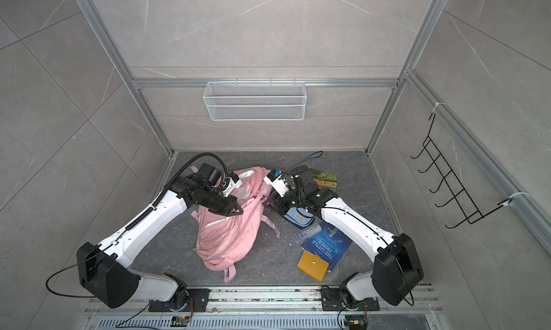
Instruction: Pack the student bag
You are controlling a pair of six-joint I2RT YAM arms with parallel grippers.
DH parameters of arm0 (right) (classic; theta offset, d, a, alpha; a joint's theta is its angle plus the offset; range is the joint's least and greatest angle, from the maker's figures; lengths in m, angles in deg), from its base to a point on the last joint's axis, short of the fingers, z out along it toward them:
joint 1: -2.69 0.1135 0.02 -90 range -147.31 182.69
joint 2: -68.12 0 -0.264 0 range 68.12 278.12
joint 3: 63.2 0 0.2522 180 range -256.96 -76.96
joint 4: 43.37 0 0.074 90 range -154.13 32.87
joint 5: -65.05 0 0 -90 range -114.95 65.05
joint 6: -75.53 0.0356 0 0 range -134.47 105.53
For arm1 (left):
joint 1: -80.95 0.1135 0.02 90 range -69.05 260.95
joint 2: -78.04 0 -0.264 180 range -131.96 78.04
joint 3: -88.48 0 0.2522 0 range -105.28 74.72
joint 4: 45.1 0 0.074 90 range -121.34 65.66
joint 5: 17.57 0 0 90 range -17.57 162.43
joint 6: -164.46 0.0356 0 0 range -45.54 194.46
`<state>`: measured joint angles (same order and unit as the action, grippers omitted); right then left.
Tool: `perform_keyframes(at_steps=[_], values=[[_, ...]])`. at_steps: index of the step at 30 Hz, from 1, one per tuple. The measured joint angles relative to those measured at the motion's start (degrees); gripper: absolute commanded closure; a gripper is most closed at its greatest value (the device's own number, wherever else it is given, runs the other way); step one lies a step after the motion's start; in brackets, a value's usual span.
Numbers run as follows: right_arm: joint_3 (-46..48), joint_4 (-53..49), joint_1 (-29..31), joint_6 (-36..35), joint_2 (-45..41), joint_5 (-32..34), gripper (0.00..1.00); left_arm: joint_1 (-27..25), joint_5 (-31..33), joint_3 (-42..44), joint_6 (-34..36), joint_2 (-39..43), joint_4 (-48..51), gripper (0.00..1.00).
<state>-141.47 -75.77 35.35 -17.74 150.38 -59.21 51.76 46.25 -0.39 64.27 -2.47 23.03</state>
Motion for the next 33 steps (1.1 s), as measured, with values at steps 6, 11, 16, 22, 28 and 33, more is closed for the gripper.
perform_keyframes(at_steps=[6,11,16,22,28,33], values=[[-0.3,0.0,0.0,-0.2,1.8,-0.5,0.67,0.0,0.0,0.0,0.0,0.0,0.1,1.0],[-1.1,0.0,0.0,-0.9,3.3,-1.0,0.69,0.1,-0.2,0.0,0.0,0.0,0.1,1.0],[-1.6,0.3,0.0,-0.9,4.4,-1.9,0.72,0.3,-0.5,0.0,0.0,0.0,0.2,1.0],[-1.8,0.4,0.0,-0.9,5.0,-3.3,0.66,0.3,-0.8,0.0,0.0,0.0,0.2,1.0],[-1.9,0.5,0.0,-1.1,5.7,-4.2,0.7,0.4,-1.0,0.0,0.0,0.0,0.3,1.0],[-1.9,0.5,0.0,-1.6,6.4,-5.0,0.86,0.4,-1.0,0.0,0.0,0.0,0.3,1.0]])
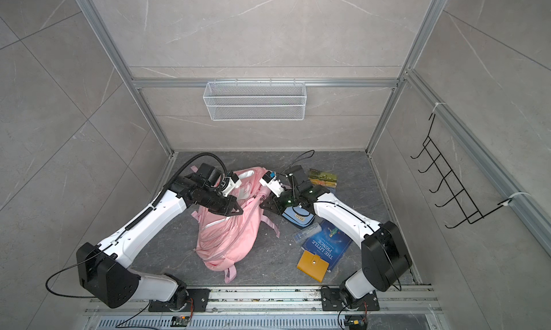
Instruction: Pack the student bag
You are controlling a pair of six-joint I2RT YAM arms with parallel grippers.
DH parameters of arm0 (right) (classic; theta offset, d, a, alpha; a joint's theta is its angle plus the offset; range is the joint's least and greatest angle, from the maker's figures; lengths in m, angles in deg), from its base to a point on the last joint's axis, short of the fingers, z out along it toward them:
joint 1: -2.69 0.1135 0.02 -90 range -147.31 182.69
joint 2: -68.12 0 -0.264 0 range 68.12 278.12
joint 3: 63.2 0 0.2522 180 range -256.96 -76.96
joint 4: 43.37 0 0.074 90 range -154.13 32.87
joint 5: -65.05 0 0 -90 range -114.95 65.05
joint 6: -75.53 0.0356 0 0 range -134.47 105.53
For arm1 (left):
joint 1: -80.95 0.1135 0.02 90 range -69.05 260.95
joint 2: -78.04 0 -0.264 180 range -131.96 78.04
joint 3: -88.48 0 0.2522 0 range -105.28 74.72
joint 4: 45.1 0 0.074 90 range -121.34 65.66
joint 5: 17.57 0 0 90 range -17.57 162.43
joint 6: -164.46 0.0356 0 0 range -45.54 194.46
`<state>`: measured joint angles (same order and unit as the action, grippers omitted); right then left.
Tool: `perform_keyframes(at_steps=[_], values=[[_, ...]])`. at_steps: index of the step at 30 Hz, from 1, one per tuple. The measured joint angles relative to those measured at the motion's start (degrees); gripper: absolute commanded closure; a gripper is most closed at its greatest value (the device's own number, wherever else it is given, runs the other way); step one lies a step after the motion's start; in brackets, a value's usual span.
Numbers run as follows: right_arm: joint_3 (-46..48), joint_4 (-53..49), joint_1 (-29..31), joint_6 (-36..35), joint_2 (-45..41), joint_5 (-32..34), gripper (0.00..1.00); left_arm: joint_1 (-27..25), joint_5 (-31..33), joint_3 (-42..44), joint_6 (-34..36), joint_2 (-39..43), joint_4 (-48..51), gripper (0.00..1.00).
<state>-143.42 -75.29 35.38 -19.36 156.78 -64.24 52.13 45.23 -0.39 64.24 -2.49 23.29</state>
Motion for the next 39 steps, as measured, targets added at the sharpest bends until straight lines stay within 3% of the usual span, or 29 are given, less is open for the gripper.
perform_keyframes(at_steps=[8,12,16,19,24,39], values=[[0.0,0.2,0.0,-0.4,0.3,-0.6,0.91,0.0,0.0,0.0,0.0,0.0,0.0,1.0],[0.0,0.2,0.0,-1.1,0.2,-0.4,0.74,0.0,0.0,0.0,-0.1,0.0,-0.1,1.0],[0.0,0.9,0.0,-0.9,0.2,0.3,0.72,0.0,0.0,0.0,-0.3,0.0,-0.3,1.0],[0.0,1.4,0.0,-0.7,0.2,0.7,0.78,0.0,0.0,0.0,-0.5,0.0,-0.6,1.0],[0.0,1.7,0.2,-0.4,0.2,1.6,0.97,0.0,0.0,0.0,-0.7,0.0,-0.9,1.0],[0.6,-0.7,0.7,-4.9,-3.8,7.2,1.0,0.1,0.2,0.0,-2.0,0.0,-2.0,1.0]])
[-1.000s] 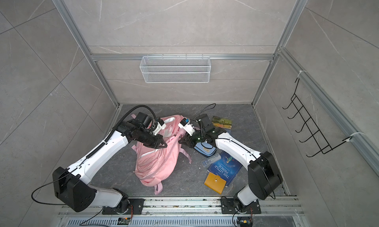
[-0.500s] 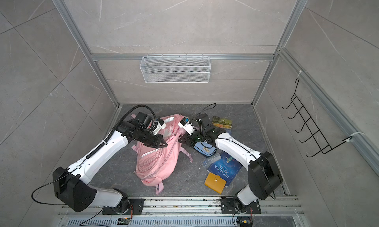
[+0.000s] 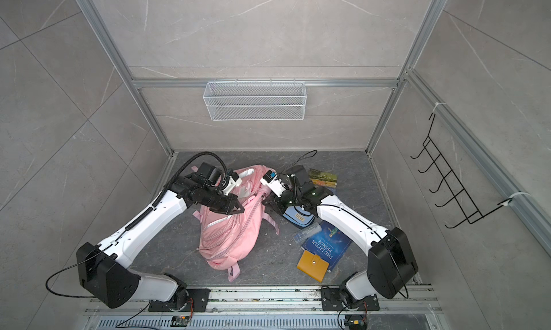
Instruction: Pack the student bag
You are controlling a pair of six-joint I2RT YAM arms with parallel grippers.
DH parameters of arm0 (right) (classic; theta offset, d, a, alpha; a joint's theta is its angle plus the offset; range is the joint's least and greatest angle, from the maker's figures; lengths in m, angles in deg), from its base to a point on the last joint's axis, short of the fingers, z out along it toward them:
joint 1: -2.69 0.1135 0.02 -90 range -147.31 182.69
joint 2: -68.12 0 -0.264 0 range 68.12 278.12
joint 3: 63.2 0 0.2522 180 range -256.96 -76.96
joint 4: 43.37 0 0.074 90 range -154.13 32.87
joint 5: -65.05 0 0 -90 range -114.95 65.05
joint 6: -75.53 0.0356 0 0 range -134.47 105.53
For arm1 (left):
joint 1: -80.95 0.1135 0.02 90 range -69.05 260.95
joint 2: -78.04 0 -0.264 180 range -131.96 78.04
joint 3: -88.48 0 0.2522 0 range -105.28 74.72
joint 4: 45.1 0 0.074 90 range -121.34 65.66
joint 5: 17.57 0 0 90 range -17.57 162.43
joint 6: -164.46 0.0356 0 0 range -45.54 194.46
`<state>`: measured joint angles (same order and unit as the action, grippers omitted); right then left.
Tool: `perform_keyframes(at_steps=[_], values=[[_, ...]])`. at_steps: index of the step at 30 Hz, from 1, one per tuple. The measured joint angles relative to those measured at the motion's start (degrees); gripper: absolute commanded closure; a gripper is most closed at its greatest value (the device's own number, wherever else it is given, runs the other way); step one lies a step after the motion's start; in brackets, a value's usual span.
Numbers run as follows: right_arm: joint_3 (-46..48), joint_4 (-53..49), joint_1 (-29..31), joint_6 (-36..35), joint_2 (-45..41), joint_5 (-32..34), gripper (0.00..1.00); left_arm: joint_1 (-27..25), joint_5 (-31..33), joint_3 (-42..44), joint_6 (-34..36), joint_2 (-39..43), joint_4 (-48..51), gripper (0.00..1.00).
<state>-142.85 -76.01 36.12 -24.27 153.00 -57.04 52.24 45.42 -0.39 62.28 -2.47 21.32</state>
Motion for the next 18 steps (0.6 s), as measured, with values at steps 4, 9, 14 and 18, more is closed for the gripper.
perform_keyframes(at_steps=[4,9,14,18], values=[[0.0,-2.9,0.4,-2.5,-0.3,0.9,1.0,0.0,0.0,0.0,-0.5,0.0,0.1,1.0],[0.0,-6.3,1.3,-6.0,-1.2,3.4,1.0,0.1,0.0,0.0,-3.0,-0.8,-0.2,1.0],[0.0,-7.1,1.4,-6.7,-1.5,3.8,1.0,0.2,0.0,0.0,-3.7,-1.6,-1.0,1.0],[-0.1,-6.8,1.4,-6.1,-1.5,2.6,1.0,0.3,-0.2,0.5,-3.7,-1.6,-1.8,1.0]])
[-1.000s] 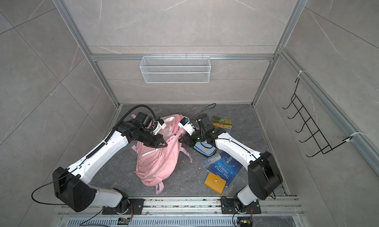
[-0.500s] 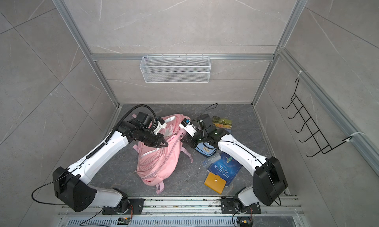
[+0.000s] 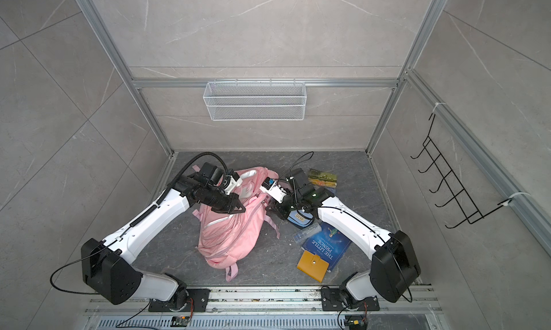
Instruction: Pack the student bag
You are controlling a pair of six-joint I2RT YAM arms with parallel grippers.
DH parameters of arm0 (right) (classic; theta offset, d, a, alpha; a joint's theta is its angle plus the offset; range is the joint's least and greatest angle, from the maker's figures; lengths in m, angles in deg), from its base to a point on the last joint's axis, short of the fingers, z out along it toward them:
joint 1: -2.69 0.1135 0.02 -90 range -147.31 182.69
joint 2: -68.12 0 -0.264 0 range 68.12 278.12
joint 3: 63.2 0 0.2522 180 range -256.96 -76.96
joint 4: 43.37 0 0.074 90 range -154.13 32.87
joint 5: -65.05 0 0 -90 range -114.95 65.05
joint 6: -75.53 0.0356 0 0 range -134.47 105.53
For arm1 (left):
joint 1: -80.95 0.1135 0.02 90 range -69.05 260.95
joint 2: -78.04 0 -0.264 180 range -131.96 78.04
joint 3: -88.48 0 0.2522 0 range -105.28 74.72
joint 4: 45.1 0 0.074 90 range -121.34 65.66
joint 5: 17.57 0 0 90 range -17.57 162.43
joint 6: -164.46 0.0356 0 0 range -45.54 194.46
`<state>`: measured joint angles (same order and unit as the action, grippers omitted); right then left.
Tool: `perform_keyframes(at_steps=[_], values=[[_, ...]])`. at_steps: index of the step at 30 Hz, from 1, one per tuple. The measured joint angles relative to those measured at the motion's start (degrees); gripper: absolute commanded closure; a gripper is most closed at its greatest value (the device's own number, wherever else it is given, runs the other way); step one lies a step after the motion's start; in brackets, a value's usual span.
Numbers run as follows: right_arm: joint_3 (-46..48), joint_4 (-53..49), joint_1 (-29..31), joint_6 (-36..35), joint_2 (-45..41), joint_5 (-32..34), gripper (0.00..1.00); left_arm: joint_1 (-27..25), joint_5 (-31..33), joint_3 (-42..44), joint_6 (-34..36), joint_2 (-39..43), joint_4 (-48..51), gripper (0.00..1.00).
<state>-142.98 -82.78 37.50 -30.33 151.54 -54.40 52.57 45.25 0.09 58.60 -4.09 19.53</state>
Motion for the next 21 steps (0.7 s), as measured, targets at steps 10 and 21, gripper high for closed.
perform_keyframes(at_steps=[10,21], values=[[-0.7,0.5,0.3,1.5,1.2,-1.6,1.0,0.6,1.2,0.4,-2.3,0.0,-1.9,1.0],[-3.4,1.0,0.5,1.7,4.6,-1.0,0.93,1.0,1.3,0.5,-3.9,0.0,-4.1,1.0]])
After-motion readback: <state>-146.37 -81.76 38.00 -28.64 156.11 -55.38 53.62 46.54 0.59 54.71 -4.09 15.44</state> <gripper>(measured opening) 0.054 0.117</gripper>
